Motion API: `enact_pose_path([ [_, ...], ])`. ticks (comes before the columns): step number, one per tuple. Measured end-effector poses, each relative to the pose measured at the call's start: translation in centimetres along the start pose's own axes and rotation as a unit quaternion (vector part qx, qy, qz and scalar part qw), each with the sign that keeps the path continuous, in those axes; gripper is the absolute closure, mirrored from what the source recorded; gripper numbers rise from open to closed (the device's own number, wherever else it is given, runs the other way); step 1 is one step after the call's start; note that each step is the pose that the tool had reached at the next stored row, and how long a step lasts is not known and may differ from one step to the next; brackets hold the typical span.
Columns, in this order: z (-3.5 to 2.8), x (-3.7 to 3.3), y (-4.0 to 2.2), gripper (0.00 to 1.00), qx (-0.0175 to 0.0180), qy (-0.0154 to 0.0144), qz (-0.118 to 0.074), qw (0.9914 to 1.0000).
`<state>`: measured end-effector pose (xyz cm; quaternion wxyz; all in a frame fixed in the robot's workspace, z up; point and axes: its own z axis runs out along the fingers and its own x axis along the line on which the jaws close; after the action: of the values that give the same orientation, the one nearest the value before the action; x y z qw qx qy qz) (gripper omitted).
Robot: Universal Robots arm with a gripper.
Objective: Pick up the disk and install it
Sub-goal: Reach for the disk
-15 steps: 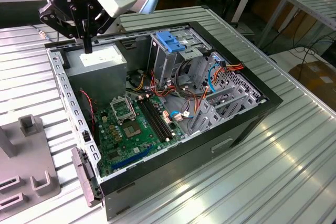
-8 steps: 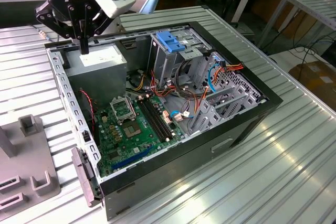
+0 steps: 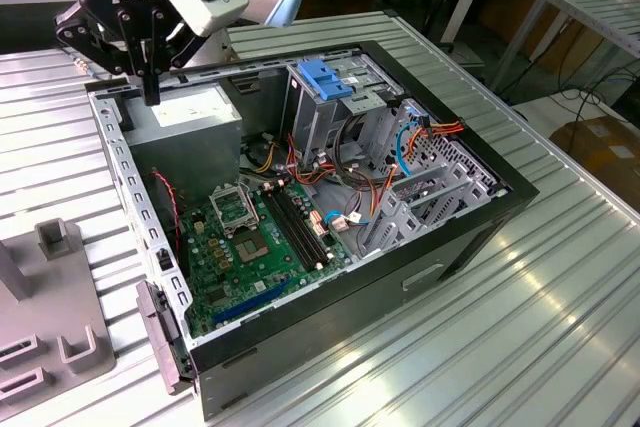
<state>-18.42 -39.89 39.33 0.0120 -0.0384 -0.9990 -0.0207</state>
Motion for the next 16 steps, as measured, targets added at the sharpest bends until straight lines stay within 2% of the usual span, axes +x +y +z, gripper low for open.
enact_pose_path([
  [8,0.04,1.49,-0.11,0.9,0.0002,0.0027,0.0,1.0],
  [10,0.05,2.09,-0.16,0.9,0.0003,0.0038,0.0,0.99999],
  [16,0.07,2.85,-0.22,0.9,0.0004,0.0049,0.0,0.99999],
])
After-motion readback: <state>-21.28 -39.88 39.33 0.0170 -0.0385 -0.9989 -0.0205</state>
